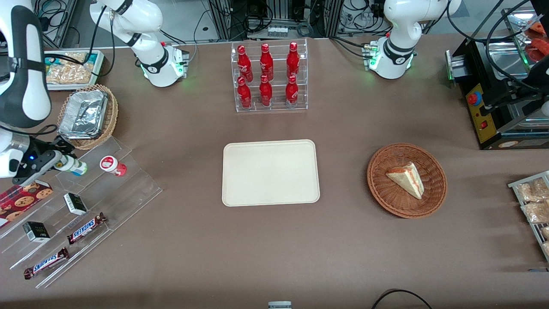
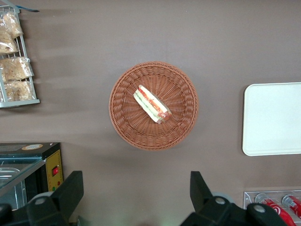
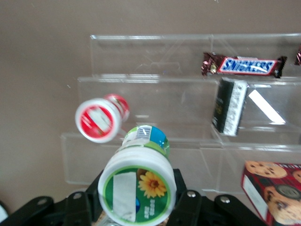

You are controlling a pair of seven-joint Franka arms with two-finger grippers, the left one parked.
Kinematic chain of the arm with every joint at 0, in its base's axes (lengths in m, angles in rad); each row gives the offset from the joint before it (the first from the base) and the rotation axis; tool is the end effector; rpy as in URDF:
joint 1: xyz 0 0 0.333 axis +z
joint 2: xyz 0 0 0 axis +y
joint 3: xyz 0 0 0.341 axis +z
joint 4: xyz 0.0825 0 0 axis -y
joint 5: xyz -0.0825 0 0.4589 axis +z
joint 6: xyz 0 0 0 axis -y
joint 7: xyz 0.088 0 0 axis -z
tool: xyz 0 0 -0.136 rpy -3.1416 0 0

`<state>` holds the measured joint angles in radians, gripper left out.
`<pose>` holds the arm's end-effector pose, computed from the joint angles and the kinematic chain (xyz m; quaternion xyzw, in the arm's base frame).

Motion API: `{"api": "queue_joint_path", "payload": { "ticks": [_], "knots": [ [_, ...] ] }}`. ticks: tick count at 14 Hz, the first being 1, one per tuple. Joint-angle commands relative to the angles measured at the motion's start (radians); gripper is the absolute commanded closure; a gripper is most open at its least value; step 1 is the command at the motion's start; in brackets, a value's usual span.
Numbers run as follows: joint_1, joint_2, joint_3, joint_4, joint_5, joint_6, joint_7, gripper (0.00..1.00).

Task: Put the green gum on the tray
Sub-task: 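Close the right gripper on the green gum canister and lift it, then carry the held canister with the right gripper over the cream tray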

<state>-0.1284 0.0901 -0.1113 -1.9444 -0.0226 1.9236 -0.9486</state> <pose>0.6142 -0.1515 0.3892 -0.9348 -0.3507 0.0543 0.0181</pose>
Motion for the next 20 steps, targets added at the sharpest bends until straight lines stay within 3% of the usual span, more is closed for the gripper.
{"api": "queue_joint_path", "payload": {
  "ticks": [1, 6, 10, 14, 17, 20],
  "knots": [
    [0.091, 0.002, -0.001, 0.071, -0.002, -0.113, 0.158, 1.00],
    [0.327, 0.011, 0.001, 0.111, 0.006, -0.183, 0.520, 1.00],
    [0.499, 0.032, -0.001, 0.113, 0.076, -0.169, 0.802, 1.00],
    [0.663, 0.123, 0.001, 0.153, 0.113, -0.085, 1.097, 1.00],
    [0.752, 0.186, -0.001, 0.168, 0.193, 0.000, 1.240, 1.00],
    [0.849, 0.275, -0.001, 0.199, 0.204, 0.124, 1.407, 1.00]
  ]
}}
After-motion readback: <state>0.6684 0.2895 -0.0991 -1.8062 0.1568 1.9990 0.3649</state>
